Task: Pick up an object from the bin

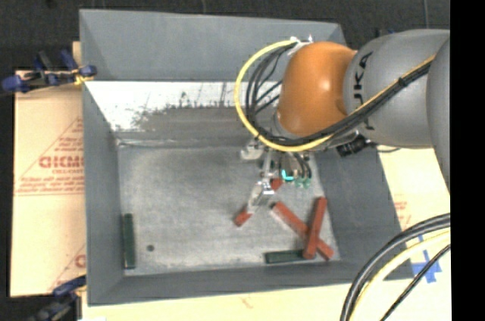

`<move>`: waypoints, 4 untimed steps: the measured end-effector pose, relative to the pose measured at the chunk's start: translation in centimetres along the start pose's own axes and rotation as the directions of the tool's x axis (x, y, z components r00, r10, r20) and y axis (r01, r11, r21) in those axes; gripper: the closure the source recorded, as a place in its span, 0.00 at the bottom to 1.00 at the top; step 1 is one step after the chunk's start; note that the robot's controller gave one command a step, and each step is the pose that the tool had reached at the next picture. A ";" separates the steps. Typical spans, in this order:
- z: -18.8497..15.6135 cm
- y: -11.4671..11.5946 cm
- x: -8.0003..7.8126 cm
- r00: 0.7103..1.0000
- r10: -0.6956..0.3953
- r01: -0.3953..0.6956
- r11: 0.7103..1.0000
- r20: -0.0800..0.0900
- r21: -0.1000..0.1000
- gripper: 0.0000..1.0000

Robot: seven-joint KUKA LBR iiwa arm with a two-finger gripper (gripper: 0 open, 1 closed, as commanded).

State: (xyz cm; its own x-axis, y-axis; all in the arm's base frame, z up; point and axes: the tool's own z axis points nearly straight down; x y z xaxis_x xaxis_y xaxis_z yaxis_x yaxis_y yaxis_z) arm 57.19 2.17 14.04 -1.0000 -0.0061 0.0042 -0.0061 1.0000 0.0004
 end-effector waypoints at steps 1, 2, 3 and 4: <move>-0.4 0.0 -0.1 1.000 0.000 0.000 1.000 0.006 0.000 0.00; 6.1 -2.5 1.2 1.000 0.004 -0.004 1.000 0.004 -0.001 1.00; 6.1 -2.5 1.2 1.000 0.005 -0.005 1.000 0.004 -0.001 1.00; -5.1 -5.3 2.1 0.998 -0.063 0.063 0.998 0.008 0.002 1.00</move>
Offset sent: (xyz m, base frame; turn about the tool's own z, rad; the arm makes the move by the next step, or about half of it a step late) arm -0.0162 -0.0249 -0.0703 0.0034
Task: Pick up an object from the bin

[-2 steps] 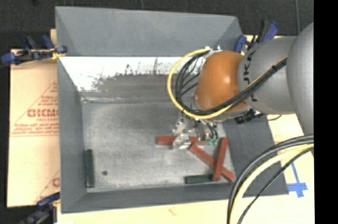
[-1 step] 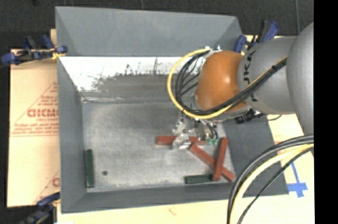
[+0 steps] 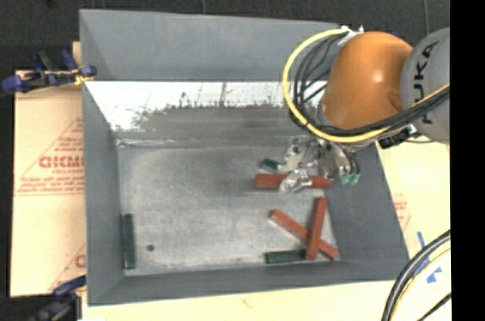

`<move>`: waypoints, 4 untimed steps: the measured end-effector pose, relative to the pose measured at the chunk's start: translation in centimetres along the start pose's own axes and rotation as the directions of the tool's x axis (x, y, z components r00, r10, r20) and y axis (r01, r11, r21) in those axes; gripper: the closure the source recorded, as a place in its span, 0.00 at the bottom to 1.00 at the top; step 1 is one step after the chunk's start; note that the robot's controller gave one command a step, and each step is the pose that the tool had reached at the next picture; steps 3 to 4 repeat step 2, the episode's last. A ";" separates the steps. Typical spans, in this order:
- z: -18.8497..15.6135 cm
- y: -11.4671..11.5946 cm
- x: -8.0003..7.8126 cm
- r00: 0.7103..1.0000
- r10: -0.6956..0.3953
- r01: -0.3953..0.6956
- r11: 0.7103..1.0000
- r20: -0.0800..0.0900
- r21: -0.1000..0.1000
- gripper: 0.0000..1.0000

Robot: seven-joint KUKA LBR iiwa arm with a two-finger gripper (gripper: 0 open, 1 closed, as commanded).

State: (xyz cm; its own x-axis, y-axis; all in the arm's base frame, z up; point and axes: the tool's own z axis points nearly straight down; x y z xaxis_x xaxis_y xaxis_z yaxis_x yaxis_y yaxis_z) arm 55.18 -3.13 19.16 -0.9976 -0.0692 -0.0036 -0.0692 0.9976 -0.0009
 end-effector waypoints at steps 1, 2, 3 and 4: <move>0.0 0.0 0.0 1.000 0.000 0.000 1.000 0.000 0.000 1.00; -1.6 0.1 0.7 1.000 0.003 -0.003 1.000 -0.001 -0.001 1.00; -1.6 0.1 0.7 1.000 0.003 -0.003 1.000 -0.001 -0.001 1.00; -1.6 0.1 0.7 1.000 0.003 -0.003 1.000 -0.001 -0.001 1.00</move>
Offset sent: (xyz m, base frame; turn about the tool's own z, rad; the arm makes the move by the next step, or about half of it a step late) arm -0.0112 0.0007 0.0257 0.0017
